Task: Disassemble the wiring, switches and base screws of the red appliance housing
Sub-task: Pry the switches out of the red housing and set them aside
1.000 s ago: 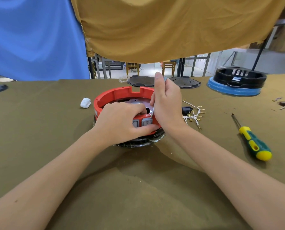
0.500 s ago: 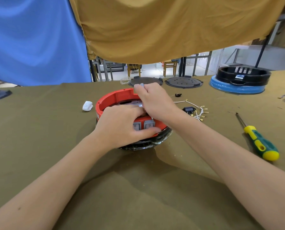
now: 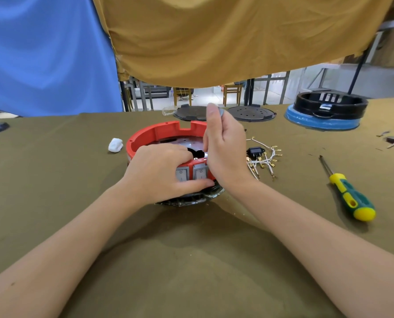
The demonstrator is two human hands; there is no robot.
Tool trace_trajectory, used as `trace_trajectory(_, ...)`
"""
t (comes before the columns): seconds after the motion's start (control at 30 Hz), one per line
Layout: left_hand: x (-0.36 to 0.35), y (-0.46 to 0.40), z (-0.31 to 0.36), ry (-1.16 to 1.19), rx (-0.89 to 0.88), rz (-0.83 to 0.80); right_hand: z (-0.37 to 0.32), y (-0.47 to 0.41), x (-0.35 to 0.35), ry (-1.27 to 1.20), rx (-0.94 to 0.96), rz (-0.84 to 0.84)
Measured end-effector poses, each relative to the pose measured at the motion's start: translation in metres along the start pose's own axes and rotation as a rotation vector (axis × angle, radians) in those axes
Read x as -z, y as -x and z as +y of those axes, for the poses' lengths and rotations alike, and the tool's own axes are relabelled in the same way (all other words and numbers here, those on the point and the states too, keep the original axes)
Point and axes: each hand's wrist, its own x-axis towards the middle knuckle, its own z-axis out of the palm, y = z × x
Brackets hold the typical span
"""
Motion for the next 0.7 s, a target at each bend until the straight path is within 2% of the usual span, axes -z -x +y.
trace_trajectory(0.17,-0.001,0.000,0.001,0.004,-0.009,0.005,-0.004,0.001,-0.004,0.055,-0.032,0.012)
trace_trajectory(0.43,0.000,0.000,0.001,0.034,0.001,-0.010,-0.006,-0.014,-0.009,0.232,-0.078,-0.147)
trace_trajectory(0.5,0.001,0.000,0.001,0.035,-0.005,0.001,-0.005,-0.012,-0.005,0.176,-0.085,-0.119)
trace_trajectory(0.6,0.003,-0.001,-0.001,0.078,-0.038,0.007,-0.004,-0.010,0.006,-0.051,-0.142,-0.050)
trace_trajectory(0.7,0.005,-0.002,-0.002,0.115,-0.044,-0.010,-0.004,-0.010,0.014,-0.195,-0.136,-0.078)
